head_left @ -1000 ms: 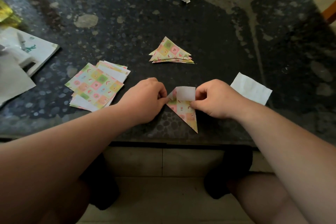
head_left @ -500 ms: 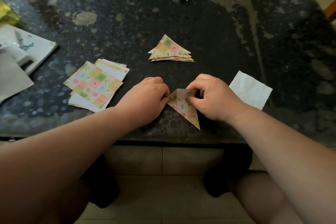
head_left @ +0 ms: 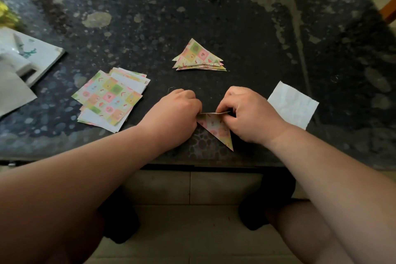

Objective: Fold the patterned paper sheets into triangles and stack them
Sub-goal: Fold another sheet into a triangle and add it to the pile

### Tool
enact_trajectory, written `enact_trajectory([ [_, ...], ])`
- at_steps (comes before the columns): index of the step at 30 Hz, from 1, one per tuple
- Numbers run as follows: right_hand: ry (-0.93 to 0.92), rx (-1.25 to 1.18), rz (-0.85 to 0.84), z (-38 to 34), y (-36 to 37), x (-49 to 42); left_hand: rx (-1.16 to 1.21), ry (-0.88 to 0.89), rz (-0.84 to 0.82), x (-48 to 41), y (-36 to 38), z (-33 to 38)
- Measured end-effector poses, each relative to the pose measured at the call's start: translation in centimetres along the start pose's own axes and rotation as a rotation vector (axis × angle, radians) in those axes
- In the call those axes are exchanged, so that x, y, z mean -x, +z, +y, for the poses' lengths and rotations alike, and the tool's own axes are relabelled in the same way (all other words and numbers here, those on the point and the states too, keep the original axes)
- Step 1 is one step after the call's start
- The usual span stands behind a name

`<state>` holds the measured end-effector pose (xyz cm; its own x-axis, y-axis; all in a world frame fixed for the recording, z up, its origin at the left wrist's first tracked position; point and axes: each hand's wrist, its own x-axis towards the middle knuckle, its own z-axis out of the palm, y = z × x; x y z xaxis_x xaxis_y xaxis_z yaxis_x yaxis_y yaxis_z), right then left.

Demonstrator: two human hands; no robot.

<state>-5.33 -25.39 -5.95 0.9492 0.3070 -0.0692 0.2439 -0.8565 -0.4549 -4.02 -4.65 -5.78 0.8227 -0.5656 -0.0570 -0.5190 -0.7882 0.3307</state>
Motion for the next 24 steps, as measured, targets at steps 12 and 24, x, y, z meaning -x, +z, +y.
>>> enact_trajectory([
  [12,-0.143,0.056,0.026,0.7,0.2,1.4,-0.024,0.19,0.173,1.6,1.4,-2.0],
  [24,-0.237,0.097,0.056,1.0,0.5,2.7,-0.14,0.278,0.282,3.1,2.9,-1.6],
])
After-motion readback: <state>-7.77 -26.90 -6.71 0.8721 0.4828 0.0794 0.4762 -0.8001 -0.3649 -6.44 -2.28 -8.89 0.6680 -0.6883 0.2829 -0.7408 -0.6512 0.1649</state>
